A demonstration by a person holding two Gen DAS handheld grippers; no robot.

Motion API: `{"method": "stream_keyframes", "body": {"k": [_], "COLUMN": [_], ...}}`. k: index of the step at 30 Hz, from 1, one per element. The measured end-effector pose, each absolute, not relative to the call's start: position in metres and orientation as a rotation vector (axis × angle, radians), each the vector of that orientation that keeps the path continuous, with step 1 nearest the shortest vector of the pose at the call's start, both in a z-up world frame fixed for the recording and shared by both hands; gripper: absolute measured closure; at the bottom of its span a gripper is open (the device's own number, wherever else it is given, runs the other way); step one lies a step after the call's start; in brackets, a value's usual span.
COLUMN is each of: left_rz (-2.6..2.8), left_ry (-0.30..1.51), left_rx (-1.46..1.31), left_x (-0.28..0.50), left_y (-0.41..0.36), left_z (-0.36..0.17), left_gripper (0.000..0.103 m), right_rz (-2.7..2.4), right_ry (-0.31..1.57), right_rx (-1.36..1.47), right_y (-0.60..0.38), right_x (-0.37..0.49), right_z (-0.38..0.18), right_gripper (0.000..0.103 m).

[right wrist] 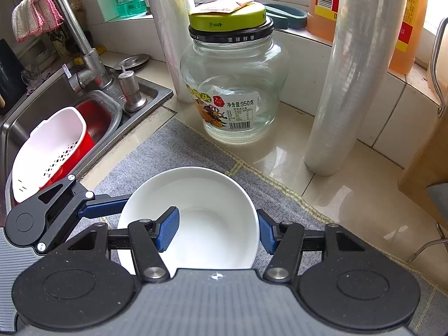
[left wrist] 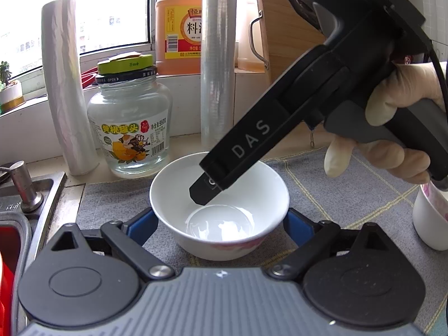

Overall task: Organize plates and bowls
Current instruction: 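Lift the bowl with the right tool and carry it toward the nested bowls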

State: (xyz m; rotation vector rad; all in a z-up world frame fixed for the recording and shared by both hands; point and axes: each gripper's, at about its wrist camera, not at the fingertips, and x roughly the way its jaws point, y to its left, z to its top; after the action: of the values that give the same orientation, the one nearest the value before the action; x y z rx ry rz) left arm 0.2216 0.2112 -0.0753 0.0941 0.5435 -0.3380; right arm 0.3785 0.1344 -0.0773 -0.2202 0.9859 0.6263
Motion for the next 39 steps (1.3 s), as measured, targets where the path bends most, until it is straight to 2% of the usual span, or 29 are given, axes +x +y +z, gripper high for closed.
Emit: {"method": "stream_keyframes", "body": {"k": [16, 39], "left_rz": [-0.382, -0.476], "left_ry": [0.583, 0.63], "left_rx": [0.11, 0.202], "left_x": [0.197, 0.113], "left_y": [0.202, 0.168], "left_z": [-0.057, -0.027], "left_gripper": [0.008, 0.007], "right_rz": [0.6, 0.562], "right_ry": [0.992, 0.957], "right_rx": [-0.19, -0.139], "right_y": [0.125, 0.091], "right_x": [0.35, 0.245], "right_z": [-0.058, -0.026], "right_gripper": [0.038, 0.037]}}
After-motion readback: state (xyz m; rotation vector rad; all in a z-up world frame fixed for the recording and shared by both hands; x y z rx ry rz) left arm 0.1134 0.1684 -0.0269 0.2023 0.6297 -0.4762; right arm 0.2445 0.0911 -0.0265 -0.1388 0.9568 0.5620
